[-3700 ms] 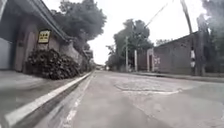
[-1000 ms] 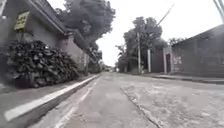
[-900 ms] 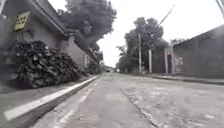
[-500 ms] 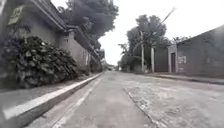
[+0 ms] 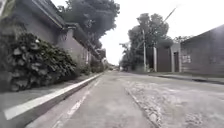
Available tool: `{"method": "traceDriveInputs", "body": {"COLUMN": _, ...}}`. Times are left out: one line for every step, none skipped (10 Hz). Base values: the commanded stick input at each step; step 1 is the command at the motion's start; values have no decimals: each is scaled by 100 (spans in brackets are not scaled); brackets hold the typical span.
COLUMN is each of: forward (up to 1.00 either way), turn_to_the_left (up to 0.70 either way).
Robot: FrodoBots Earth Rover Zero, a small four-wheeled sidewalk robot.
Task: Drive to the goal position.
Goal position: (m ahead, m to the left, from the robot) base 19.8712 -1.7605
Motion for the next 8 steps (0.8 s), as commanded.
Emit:
{"method": "traceDriveInputs", "body": {"forward": 70, "turn_to_the_left": 0}}
{"method": "traceDriveInputs", "body": {"forward": 70, "turn_to_the_left": 0}}
{"method": "traceDriveInputs", "body": {"forward": 70, "turn_to_the_left": 0}}
{"method": "traceDriveInputs", "body": {"forward": 70, "turn_to_the_left": 0}}
{"method": "traceDriveInputs", "body": {"forward": 70, "turn_to_the_left": 0}}
{"method": "traceDriveInputs", "body": {"forward": 70, "turn_to_the_left": 0}}
{"method": "traceDriveInputs", "body": {"forward": 70, "turn_to_the_left": 0}}
{"method": "traceDriveInputs", "body": {"forward": 70, "turn_to_the_left": 0}}
